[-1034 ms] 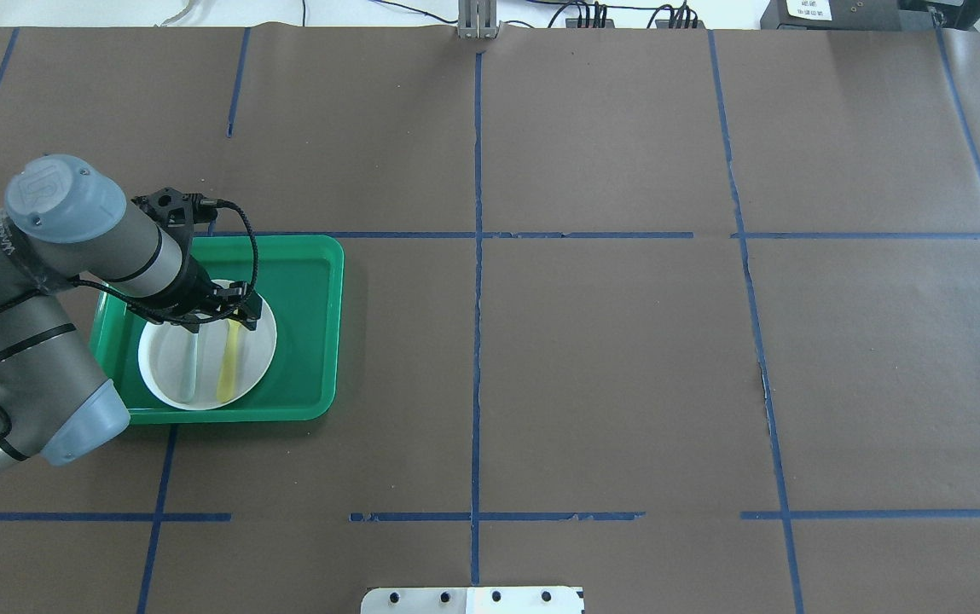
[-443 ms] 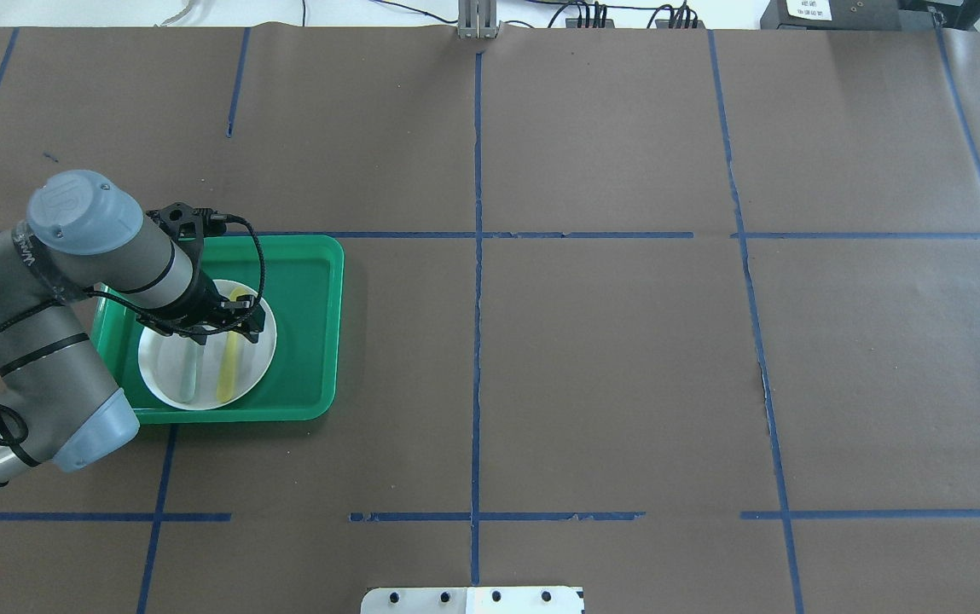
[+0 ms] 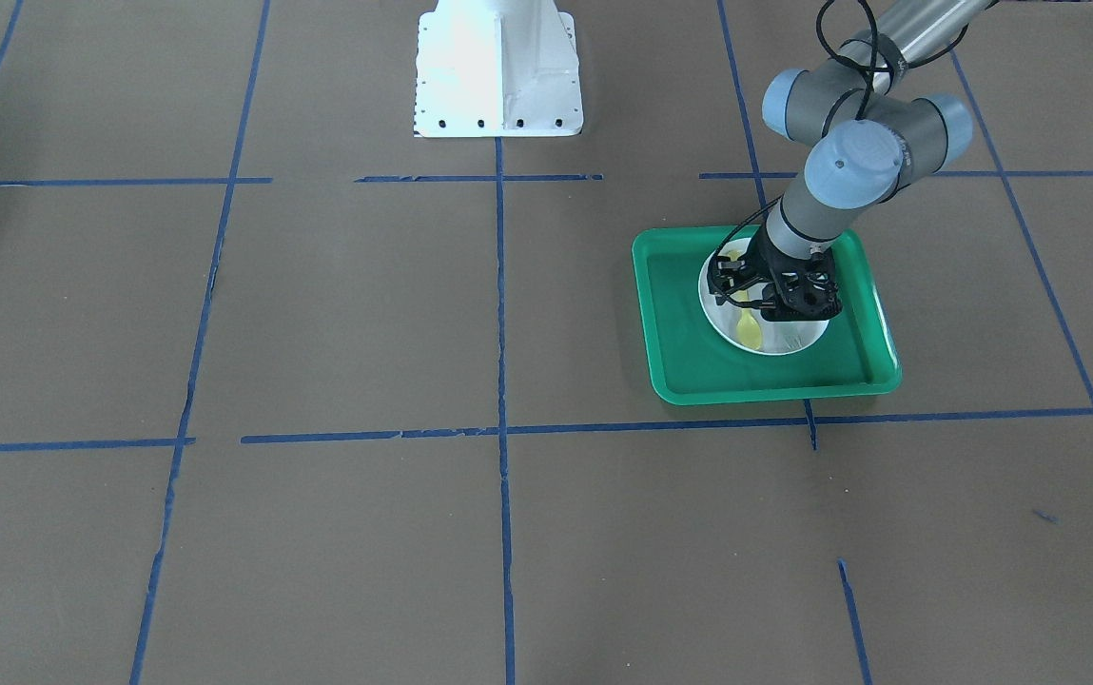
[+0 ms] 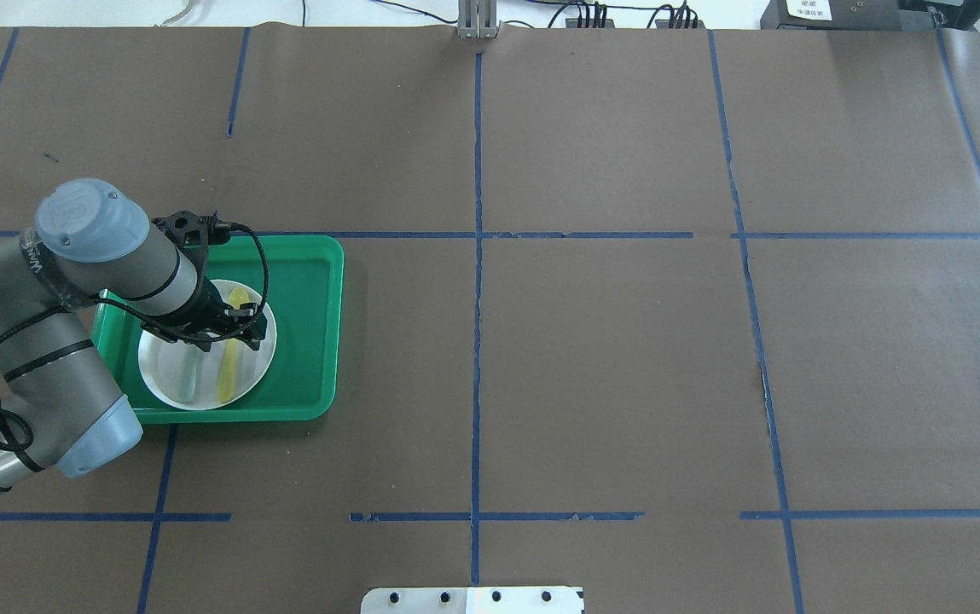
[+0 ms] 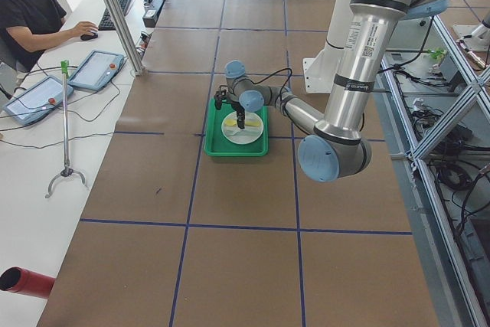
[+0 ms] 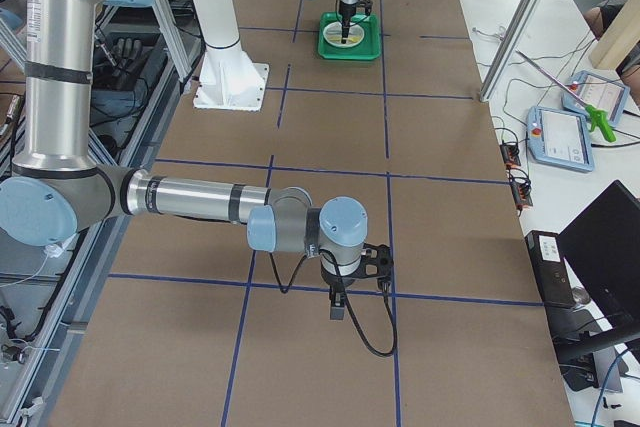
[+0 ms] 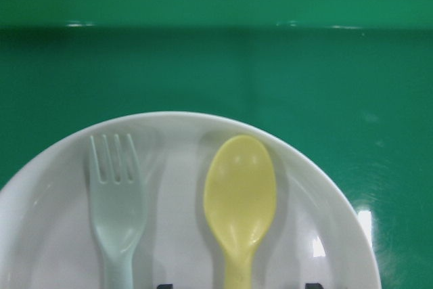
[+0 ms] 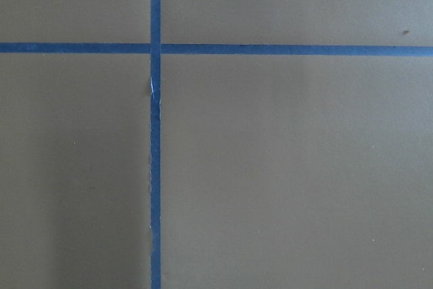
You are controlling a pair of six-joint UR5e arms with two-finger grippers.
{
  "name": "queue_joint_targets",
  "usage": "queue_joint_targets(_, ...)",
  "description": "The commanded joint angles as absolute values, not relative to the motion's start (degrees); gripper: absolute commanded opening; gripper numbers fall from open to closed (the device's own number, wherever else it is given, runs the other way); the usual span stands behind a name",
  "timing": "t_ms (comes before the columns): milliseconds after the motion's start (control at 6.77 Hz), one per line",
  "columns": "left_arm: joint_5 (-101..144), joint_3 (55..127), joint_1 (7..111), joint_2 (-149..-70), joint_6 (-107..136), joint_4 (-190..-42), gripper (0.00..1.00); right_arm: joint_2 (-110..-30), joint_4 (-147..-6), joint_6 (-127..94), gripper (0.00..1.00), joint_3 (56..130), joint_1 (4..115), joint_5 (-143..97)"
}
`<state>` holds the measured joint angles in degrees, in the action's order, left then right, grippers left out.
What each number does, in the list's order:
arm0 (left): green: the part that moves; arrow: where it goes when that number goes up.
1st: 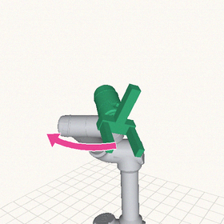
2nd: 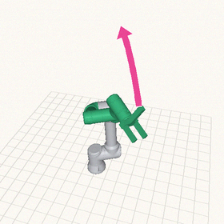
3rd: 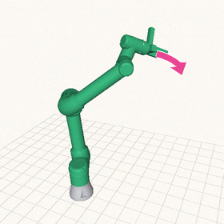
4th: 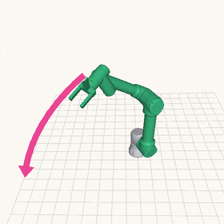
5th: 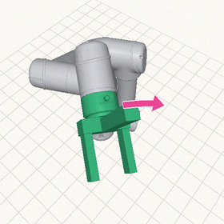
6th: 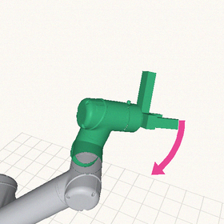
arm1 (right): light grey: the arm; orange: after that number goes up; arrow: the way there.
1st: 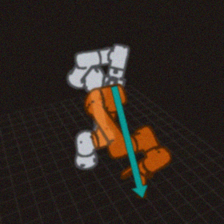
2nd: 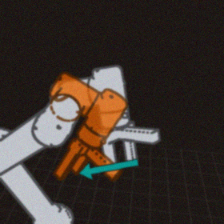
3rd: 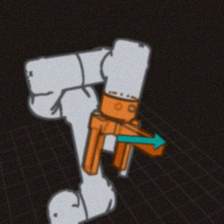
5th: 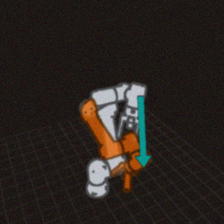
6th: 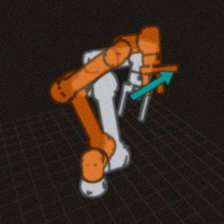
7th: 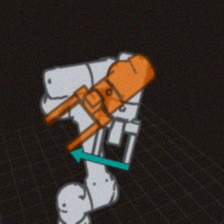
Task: Place spoon
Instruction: 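Lower the left gripper and close it on the yellow spoon handle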
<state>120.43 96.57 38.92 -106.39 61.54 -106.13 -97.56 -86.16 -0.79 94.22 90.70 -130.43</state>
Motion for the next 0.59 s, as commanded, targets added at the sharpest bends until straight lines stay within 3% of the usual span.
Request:
queue_joint_targets(0,120.5,96.2,38.7,-106.5,61.5,-106.2,0.71,-97.6,-86.2,-0.8,1.0,94.2,90.7,-130.4)
queue_joint_targets(443,120.5,96.8,38.7,-106.5,61.3,-106.2,0.48,-97.6,-86.2,-0.8,1.0,94.2,90.7,-130.4)
